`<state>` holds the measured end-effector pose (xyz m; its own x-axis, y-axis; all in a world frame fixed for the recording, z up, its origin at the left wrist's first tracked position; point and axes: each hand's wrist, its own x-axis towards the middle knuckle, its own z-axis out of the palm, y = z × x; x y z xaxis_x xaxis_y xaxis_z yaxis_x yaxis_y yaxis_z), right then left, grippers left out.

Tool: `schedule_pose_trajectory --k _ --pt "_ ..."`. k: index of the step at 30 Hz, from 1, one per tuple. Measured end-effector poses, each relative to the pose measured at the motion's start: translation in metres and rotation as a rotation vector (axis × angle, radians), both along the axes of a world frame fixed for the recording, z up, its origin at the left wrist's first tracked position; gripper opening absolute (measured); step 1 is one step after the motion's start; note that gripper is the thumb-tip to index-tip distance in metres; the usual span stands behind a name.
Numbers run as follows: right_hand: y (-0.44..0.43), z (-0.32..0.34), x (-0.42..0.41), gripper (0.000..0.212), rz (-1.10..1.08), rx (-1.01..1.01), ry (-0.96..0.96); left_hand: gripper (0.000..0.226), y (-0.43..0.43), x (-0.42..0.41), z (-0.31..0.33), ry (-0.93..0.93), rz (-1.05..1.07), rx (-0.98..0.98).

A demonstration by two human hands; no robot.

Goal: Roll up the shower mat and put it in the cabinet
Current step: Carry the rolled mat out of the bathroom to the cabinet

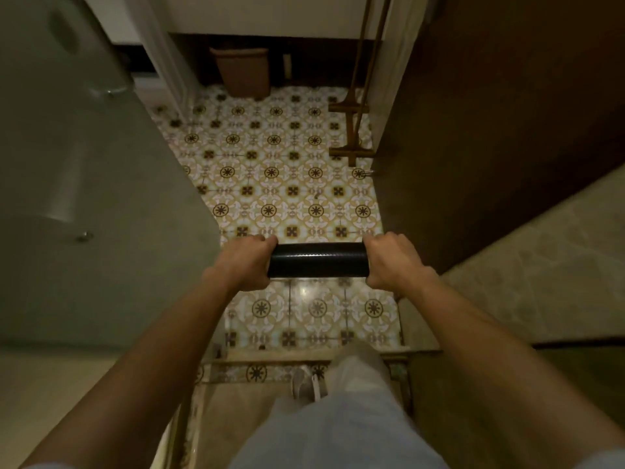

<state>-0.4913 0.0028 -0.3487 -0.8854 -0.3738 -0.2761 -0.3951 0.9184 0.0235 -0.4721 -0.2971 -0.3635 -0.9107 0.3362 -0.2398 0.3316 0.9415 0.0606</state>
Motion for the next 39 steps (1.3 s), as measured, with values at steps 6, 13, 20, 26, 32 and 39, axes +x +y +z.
schedule_pose_trajectory --k 6,13,20,26,32,39 --pt "-0.037 -0.002 -0.121 0.055 0.033 -0.008 0.016 0.052 -0.032 -0.105 -0.005 0.005 0.058 -0.023" --pt "-0.077 -0.026 -0.303 0.06 0.106 -0.021 0.008 0.053 -0.066 -0.262 -0.028 0.0 0.169 -0.057" --pt "-0.121 -0.007 -0.467 0.062 0.158 -0.006 0.017 0.054 -0.101 -0.401 -0.008 0.083 0.231 -0.061" --pt "-0.158 0.009 -0.55 0.057 0.227 -0.004 0.029 0.056 -0.132 -0.473 0.008 0.052 0.285 -0.058" --pt "-0.206 0.004 -0.634 0.054 0.251 0.017 -0.009 0.056 -0.171 -0.542 -0.005 0.041 0.347 -0.046" --pt "-0.283 0.005 -0.728 0.055 0.26 0.025 -0.035 0.059 -0.242 -0.627 -0.005 0.034 0.401 -0.083"
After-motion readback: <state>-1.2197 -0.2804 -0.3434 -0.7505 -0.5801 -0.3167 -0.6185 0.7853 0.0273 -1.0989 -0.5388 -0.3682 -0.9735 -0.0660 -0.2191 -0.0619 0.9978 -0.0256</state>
